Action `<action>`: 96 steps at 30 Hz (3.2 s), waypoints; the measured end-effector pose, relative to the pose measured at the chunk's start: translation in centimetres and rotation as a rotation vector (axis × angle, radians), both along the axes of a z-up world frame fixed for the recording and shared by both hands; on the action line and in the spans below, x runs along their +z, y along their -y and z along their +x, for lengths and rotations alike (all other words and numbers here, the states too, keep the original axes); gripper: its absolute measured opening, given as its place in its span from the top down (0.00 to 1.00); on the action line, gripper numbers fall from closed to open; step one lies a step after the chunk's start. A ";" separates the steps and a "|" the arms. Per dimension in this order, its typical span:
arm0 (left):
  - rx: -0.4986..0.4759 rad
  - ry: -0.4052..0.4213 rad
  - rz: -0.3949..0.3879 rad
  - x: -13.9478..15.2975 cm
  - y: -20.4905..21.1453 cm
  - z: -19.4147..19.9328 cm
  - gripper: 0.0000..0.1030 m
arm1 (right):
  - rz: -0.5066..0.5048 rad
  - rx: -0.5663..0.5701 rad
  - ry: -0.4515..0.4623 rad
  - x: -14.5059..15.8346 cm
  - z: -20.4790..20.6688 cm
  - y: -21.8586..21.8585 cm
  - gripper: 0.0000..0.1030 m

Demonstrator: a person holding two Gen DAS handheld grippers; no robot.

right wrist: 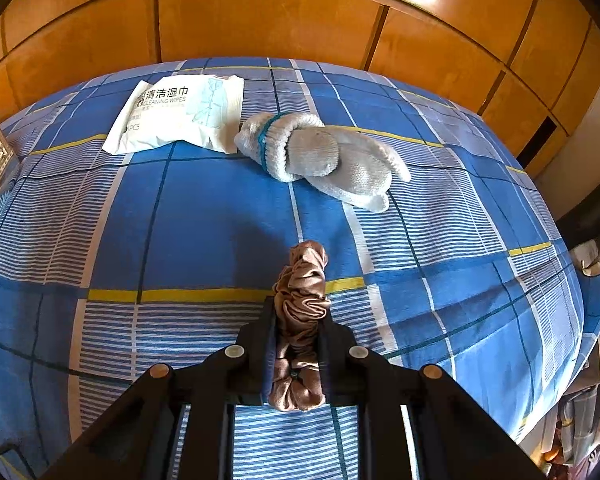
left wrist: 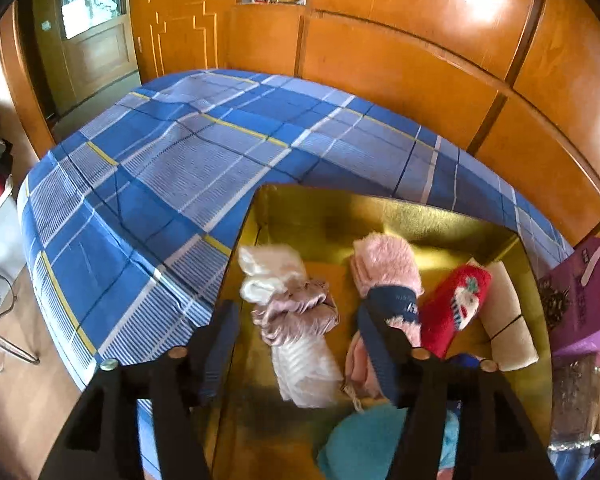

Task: Organize soft objects
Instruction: 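Carry the brown scrunchie with white cloth into the gold tray and open the left tool, then carry the brown satin scrunchie into the gold tray and open the right tool, then move both tools away from the tray back toward the items on the bed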

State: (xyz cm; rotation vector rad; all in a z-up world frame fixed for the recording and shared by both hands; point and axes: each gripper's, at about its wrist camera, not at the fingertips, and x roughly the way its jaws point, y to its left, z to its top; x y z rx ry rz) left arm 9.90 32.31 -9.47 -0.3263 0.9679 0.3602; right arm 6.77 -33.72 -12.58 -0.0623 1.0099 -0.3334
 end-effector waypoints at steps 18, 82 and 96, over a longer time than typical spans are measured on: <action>-0.184 0.163 0.017 4.1 9.9 -7.9 0.25 | 0.132 -0.003 -0.021 0.9 1.1 0.8 0.86; -0.137 0.196 0.040 4.0 9.7 -12.1 0.25 | 0.242 0.924 -0.095 3.5 2.5 -43.0 0.62; -0.168 0.208 0.050 4.4 10.9 -12.3 0.25 | 0.219 0.876 0.024 5.8 0.8 -41.5 0.58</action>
